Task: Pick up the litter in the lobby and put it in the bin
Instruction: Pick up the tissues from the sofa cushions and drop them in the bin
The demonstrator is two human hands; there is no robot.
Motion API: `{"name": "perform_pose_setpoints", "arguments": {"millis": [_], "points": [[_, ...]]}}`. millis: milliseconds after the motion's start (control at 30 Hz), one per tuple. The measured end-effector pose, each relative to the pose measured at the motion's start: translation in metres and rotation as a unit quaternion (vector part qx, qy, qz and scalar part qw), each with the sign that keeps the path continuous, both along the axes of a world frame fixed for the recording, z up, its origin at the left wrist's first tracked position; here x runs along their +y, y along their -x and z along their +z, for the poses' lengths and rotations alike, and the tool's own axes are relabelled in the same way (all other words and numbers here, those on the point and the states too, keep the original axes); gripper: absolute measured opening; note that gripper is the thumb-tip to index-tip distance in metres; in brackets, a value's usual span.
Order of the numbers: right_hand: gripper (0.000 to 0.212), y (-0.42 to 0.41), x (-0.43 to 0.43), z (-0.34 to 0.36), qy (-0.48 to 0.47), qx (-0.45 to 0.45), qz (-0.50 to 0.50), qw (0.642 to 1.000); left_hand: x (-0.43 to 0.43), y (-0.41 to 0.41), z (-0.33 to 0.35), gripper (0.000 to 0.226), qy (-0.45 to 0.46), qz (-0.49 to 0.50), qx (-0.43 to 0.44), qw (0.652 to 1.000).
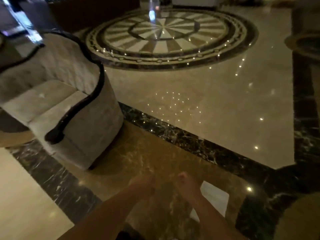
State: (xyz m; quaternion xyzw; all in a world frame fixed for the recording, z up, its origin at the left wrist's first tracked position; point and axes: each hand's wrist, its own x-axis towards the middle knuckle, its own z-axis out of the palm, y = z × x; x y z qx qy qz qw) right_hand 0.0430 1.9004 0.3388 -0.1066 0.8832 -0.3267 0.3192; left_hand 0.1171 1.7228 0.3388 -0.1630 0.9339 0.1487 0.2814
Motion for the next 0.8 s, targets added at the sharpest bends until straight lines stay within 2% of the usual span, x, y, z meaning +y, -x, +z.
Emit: {"name": "perform_pose_setpoints", "arguments": {"millis": [133,233,400,567,667,767,800], "points": [[0.033,0.000,-0.056,0.003,0.003,0.035,0.076,0.996,-0.043,-0.017,0.017,0.046,0.016,0.039,0.031,0.999],[0.036,-0.012,-0.100,0.015,-0.027,0.045,0.146,0.988,-0.080,-0.038,0.022,0.050,0.004,0.077,0.021,0.997],[0.041,-0.042,-0.182,0.026,-0.064,0.078,0.227,0.969,-0.155,-0.087,0.014,0.050,0.010,0.098,-0.077,0.992],[0.033,-0.086,-0.281,0.047,-0.075,0.088,0.273,0.955,-0.243,-0.156,0.009,0.045,-0.024,0.154,-0.093,0.983],[0.024,-0.114,-0.353,0.060,-0.092,0.082,0.318,0.940,-0.305,-0.207,0.014,0.041,-0.098,0.253,-0.080,0.959],[0.021,-0.142,-0.421,0.077,-0.126,0.067,0.383,0.913,-0.361,-0.256,0.032,0.033,-0.196,0.367,-0.106,0.903],[0.021,-0.151,-0.441,0.081,-0.144,0.058,0.405,0.901,-0.379,-0.271,0.039,0.038,-0.213,0.387,-0.116,0.890]]}}
